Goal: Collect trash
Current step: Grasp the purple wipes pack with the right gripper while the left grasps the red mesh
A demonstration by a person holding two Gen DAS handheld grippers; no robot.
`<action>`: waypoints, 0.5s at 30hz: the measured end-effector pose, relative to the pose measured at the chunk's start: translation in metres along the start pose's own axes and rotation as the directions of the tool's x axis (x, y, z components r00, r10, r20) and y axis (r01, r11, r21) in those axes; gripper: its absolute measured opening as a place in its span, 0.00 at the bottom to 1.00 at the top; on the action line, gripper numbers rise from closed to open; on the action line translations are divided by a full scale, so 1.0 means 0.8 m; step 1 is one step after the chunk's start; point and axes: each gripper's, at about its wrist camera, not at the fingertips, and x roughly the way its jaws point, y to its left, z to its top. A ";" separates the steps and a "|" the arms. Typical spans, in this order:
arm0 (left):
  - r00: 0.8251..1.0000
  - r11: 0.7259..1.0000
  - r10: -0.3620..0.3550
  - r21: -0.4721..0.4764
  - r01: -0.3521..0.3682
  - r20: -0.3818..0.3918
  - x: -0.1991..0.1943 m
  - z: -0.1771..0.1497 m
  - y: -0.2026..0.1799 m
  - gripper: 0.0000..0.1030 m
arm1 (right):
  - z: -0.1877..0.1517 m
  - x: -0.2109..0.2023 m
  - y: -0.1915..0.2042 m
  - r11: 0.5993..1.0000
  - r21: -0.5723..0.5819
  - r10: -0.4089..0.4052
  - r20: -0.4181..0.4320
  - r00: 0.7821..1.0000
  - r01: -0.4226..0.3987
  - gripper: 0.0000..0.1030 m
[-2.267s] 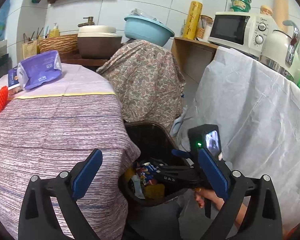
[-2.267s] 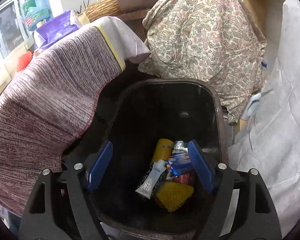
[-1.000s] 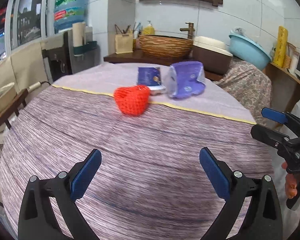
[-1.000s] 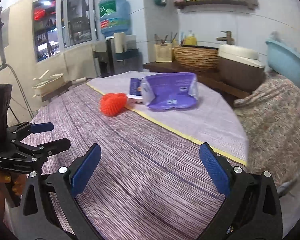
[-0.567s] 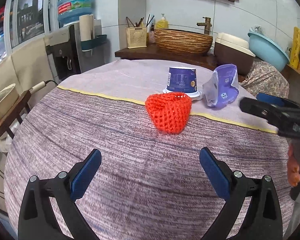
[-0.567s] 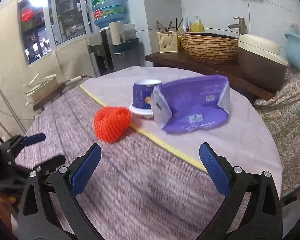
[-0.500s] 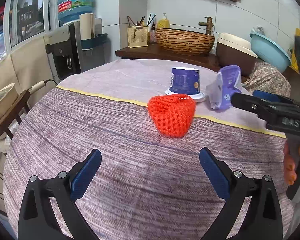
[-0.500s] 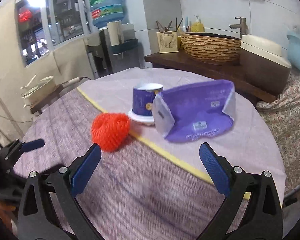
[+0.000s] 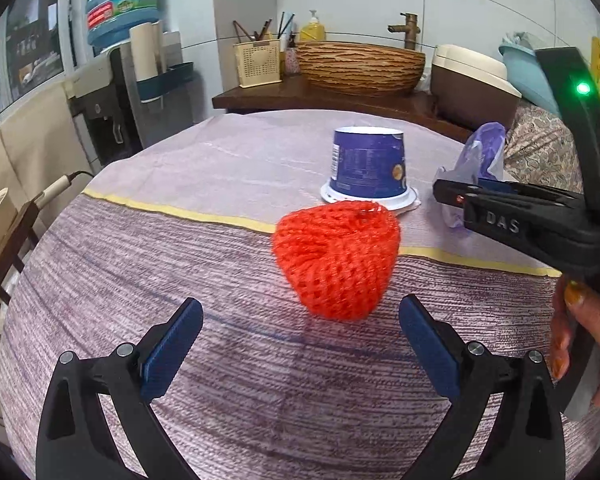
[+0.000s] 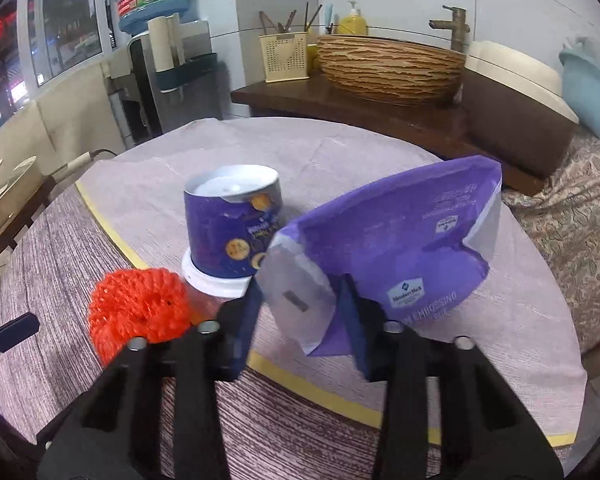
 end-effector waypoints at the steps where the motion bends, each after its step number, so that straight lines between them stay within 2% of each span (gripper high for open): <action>1: 1.000 1.000 0.003 0.005 -0.003 -0.001 0.002 0.002 -0.004 0.94 | -0.003 -0.005 -0.004 1.000 -0.003 -0.004 0.007 1.000 0.004 0.32; 4: 1.000 1.000 0.003 0.016 -0.003 -0.008 0.009 0.008 -0.013 0.94 | -0.013 -0.022 -0.016 1.000 0.005 0.012 0.028 1.000 -0.012 0.28; 6: 1.000 0.999 0.029 0.028 -0.029 -0.009 0.016 0.014 -0.022 0.94 | -0.018 -0.036 -0.021 1.000 0.000 0.021 0.046 0.999 -0.021 0.26; 15: 0.996 0.999 0.049 -0.001 -0.050 -0.071 0.052 0.031 -0.029 0.94 | -0.037 -0.104 -0.029 0.998 -0.056 0.034 0.127 0.991 -0.027 0.25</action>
